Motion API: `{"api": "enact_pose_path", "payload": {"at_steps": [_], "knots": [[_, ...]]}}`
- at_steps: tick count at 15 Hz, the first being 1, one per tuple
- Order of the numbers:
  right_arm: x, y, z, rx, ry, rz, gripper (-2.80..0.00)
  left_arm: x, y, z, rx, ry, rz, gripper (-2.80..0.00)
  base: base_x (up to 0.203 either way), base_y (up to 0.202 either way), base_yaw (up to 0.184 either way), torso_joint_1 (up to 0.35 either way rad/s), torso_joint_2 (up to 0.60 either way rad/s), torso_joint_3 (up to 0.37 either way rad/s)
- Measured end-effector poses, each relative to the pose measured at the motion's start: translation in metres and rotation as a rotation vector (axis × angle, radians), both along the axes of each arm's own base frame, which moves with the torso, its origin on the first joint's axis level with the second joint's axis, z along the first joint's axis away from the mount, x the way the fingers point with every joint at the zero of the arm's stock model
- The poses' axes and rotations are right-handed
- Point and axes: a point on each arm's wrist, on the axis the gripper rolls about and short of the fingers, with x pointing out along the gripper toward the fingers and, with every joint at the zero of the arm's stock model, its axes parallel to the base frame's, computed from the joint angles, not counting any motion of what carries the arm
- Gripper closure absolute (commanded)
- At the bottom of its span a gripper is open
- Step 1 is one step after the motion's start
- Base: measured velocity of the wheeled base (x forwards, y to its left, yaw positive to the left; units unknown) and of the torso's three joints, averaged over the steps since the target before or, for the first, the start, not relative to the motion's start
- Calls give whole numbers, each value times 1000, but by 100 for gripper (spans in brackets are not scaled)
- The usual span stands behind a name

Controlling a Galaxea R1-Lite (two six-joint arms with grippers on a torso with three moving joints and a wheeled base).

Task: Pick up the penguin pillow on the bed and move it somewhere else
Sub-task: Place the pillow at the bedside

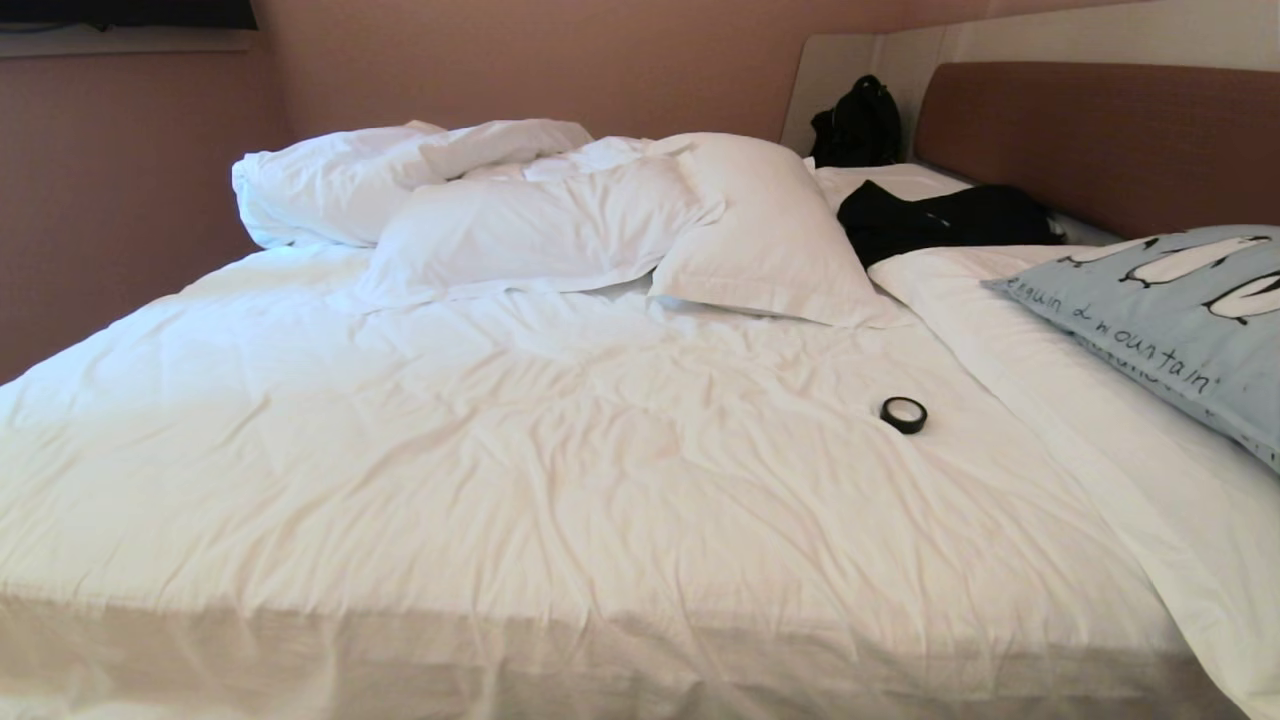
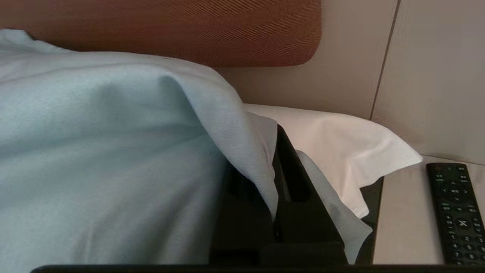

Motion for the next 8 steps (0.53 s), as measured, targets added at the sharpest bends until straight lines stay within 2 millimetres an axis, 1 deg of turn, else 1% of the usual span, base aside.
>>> {"api": "enact_pose_path", "payload": {"at_steps": [2,3,5,8], "knots": [[6,-8,-9,17,12,0,0,0,0,0,0,0,0,0,0,0,0,0,0,0],[8,-11,-13,26,19,1,-280,0,0,0,0,0,-1,0,0,0,0,0,0,0],[13,-15,-21,42,32,7,-280,0,0,0,0,1,0,0,0,0,0,0,0,0],[13,-16,-27,66,46,25,-280,0,0,0,0,0,0,0,0,0,0,0,0,0]]}}
